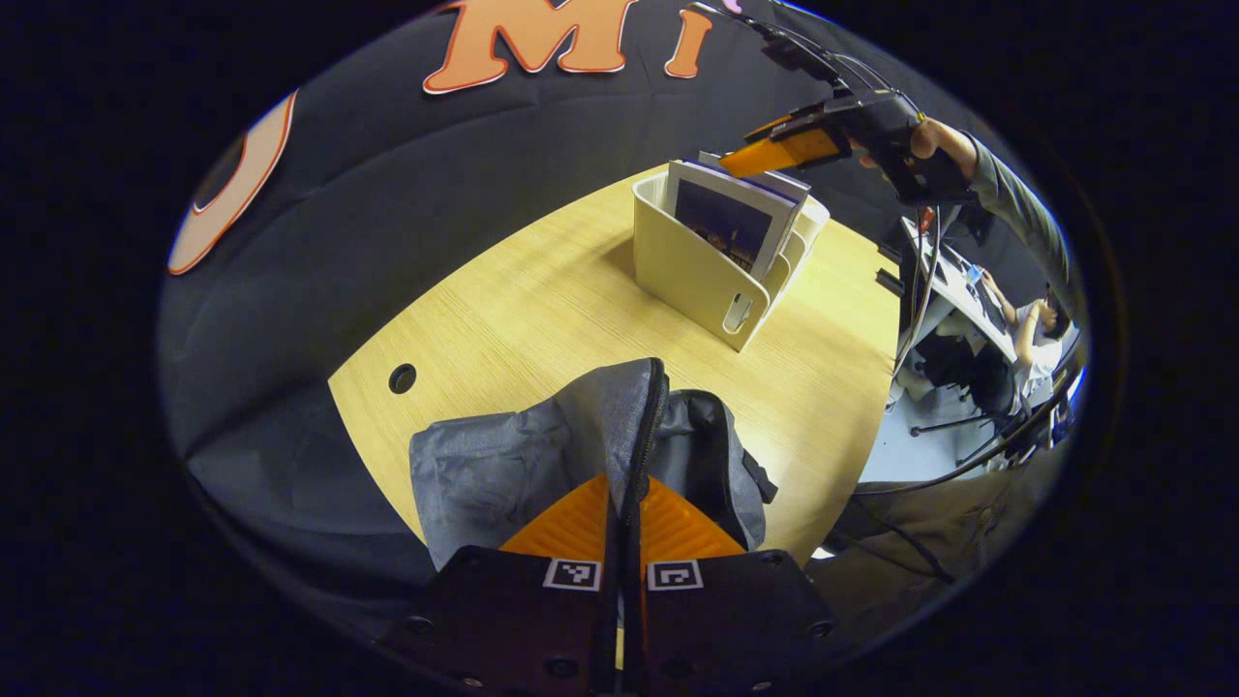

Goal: Open the schoolbag, grab two books from the bookshelf and put them into the schoolbag.

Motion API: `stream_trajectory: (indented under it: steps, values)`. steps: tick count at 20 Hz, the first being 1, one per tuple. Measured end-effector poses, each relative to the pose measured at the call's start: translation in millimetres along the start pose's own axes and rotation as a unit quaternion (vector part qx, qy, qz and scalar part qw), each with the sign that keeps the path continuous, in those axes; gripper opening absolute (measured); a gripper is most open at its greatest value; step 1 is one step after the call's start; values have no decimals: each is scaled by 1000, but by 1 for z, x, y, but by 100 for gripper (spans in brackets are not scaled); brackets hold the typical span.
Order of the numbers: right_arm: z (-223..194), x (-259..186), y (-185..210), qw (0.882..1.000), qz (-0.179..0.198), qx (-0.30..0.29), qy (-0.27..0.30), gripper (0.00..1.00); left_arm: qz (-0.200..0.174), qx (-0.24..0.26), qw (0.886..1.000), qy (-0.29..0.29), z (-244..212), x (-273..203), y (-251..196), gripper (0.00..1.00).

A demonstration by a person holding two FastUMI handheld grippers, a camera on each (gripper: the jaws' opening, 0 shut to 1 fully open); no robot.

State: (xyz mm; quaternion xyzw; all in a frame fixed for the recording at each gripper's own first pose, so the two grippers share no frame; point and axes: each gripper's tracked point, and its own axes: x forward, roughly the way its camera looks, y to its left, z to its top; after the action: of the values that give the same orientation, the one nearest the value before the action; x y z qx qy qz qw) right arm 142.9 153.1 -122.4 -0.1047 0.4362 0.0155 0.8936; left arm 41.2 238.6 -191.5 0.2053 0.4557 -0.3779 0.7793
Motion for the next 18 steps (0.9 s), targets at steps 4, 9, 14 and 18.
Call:
stream_trajectory:
  steps: [4,9,14,18]
  values:
    - [-15,14,5,998,13,22,61,99,-35,-29,999,6,3,-9,4,4]
    - [-25,26,15,993,33,17,114,96,-62,-37,997,15,12,-22,12,4]
    - [-43,45,17,984,39,8,172,84,-67,-59,996,19,13,-30,19,4]
    - [-50,51,18,977,38,29,207,56,-65,-60,996,20,13,-29,17,4]
